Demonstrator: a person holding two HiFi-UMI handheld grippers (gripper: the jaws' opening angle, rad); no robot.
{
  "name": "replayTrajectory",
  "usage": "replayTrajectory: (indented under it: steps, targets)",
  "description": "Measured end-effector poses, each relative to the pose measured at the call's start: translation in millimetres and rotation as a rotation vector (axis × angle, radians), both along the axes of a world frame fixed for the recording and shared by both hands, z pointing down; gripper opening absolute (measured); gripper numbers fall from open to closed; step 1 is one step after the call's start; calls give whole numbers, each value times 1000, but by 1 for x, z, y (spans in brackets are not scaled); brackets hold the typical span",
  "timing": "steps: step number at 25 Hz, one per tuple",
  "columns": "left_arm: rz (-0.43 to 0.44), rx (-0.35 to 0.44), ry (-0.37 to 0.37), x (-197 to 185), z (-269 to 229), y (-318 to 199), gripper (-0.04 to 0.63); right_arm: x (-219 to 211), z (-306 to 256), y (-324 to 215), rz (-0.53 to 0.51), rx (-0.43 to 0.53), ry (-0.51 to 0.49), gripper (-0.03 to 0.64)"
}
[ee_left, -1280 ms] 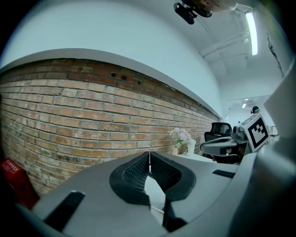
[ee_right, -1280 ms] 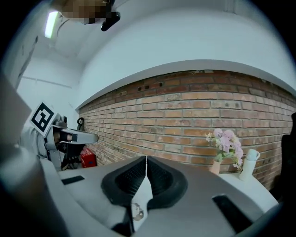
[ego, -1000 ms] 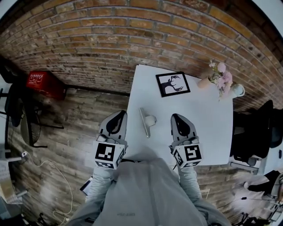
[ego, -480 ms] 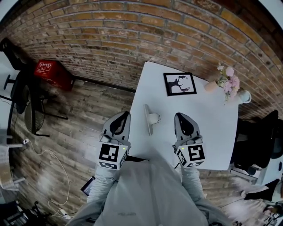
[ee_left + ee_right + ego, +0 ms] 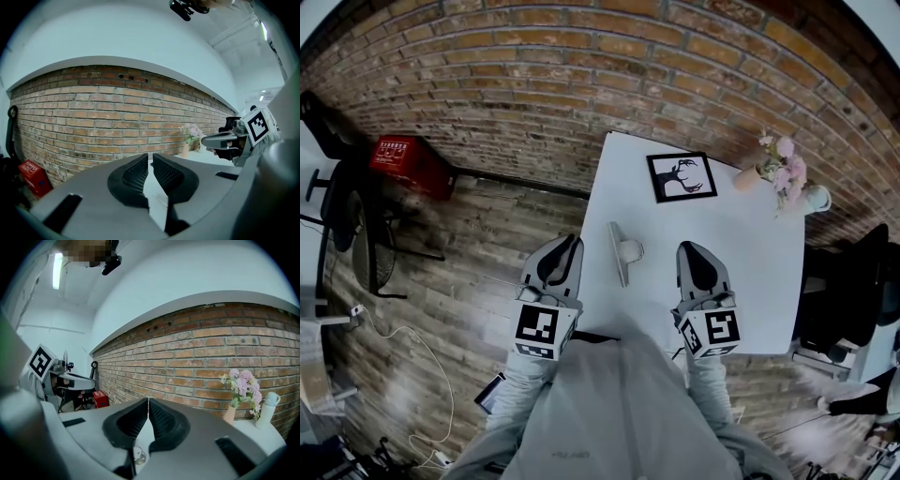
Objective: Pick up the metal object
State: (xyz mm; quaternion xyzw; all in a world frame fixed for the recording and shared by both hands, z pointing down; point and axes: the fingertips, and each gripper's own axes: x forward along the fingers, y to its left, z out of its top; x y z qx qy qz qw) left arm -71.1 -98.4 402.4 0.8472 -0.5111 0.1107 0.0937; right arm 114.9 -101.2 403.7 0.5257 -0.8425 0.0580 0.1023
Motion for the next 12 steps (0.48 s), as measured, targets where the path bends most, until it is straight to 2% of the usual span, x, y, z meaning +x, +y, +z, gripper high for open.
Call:
replayTrajectory:
  steps: [1,3,8,12]
  targets:
    - [3,-4,4,0,0,0,36,0,0,1,2,-1,0,26]
    - [12,-13,13,-1,0,0,108,-1,0,3,6,-4,-2,26]
    - [36,-20,23,-1,0,1,185,0,1,6,23,-5,-6,26]
    - [67,-39,24,3,2,-3,221,0,-1,6,32,0,-7,26]
